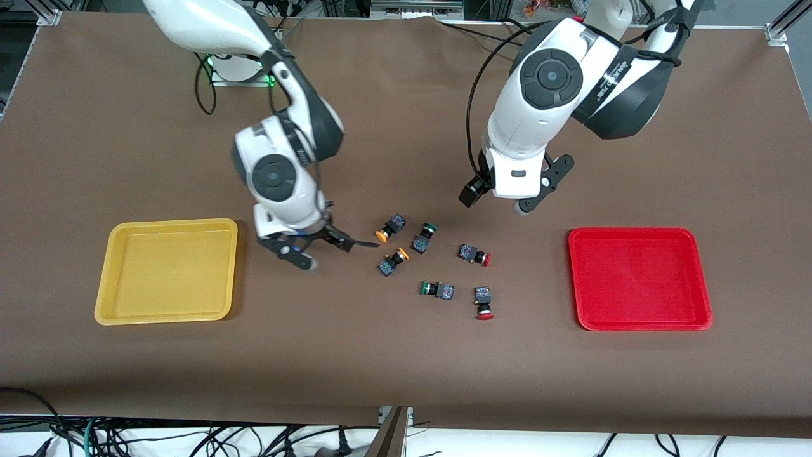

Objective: Place red and yellow buttons in trays
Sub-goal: 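Reach the right gripper to a yellow button while the left gripper reaches red, then close the right gripper on the yellow button while the left gripper grasps red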

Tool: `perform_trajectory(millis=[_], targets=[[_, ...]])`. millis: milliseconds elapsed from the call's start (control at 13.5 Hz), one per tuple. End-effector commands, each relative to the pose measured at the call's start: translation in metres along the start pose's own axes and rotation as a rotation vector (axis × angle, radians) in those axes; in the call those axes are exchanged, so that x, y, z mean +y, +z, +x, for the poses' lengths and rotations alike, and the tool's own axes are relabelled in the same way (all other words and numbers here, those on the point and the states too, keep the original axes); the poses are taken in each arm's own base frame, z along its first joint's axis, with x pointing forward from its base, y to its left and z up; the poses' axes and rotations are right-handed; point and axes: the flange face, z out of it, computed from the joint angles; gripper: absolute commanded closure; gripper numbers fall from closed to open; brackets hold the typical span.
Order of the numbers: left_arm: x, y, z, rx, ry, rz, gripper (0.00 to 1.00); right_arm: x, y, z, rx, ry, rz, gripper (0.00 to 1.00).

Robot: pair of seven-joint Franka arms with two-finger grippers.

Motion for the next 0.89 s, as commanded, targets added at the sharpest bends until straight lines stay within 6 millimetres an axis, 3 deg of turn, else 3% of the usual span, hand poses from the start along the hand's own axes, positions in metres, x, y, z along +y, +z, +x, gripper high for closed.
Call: perform_trajectory(millis=[0, 370, 667, 815], targets=[[0.012, 0.002, 0.007, 0.003, -0.151, -0.010, 0.00, -0.020, 0.032, -0.021, 0.004, 0.063, 0.018, 0.00], [0.028, 0.034, 0.037, -0.010, -0.358, -0.044, 0.00, -0.042, 0.063, -0.062, -0.014, 0.107, 0.049, 0.00], [0.046, 0.093, 0.068, -0.027, -0.394, -0.060, 0.00, -0.051, 0.081, -0.085, -0.034, 0.095, 0.057, 0.00], [0.050, 0.135, 0.076, 0.018, -0.374, -0.032, 0.00, -0.053, 0.087, -0.094, -0.035, 0.082, 0.054, 0.00]])
